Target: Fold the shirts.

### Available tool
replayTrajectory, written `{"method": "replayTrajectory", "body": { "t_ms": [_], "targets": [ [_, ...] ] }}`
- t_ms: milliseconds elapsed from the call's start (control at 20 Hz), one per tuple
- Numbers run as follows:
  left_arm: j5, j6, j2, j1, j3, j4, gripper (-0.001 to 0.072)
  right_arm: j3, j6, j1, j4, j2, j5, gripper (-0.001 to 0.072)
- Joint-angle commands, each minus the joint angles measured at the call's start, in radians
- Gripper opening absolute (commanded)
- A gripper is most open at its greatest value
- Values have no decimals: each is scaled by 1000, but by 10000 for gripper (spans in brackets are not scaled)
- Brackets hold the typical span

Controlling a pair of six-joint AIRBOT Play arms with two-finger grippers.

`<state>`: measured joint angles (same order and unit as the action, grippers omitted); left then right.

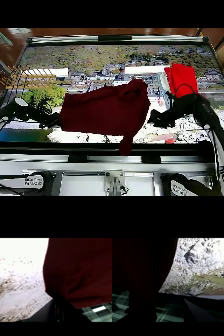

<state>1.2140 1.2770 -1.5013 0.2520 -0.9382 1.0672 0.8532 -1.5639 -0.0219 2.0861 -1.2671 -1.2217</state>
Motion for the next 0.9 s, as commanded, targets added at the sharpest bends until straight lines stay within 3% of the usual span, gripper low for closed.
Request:
{"method": "replayTrajectory", "body": {
  "t_ms": [0, 250, 650, 700, 750, 850],
  "targets": [
    [27, -12, 51, -1, -9, -21, 34, -157, -24, 56, 95, 0, 156, 455],
    [28, -12, 100, -1, -9, -21, 34, -176, 73, 94, 93, 0, 365, 428],
    [27, -9, 105, -1, -10, -48, 34, -176, 68, 95, 133, -66, 336, 427],
    [27, -9, 105, -1, -10, -51, 34, -176, 63, 95, 131, -68, 331, 409],
    [26, -9, 105, -1, -10, -51, 34, -176, 63, 95, 133, -68, 335, 278],
    [25, -9, 105, -1, -10, -52, 34, -176, 64, 95, 141, -68, 347, 256]
  ]
}}
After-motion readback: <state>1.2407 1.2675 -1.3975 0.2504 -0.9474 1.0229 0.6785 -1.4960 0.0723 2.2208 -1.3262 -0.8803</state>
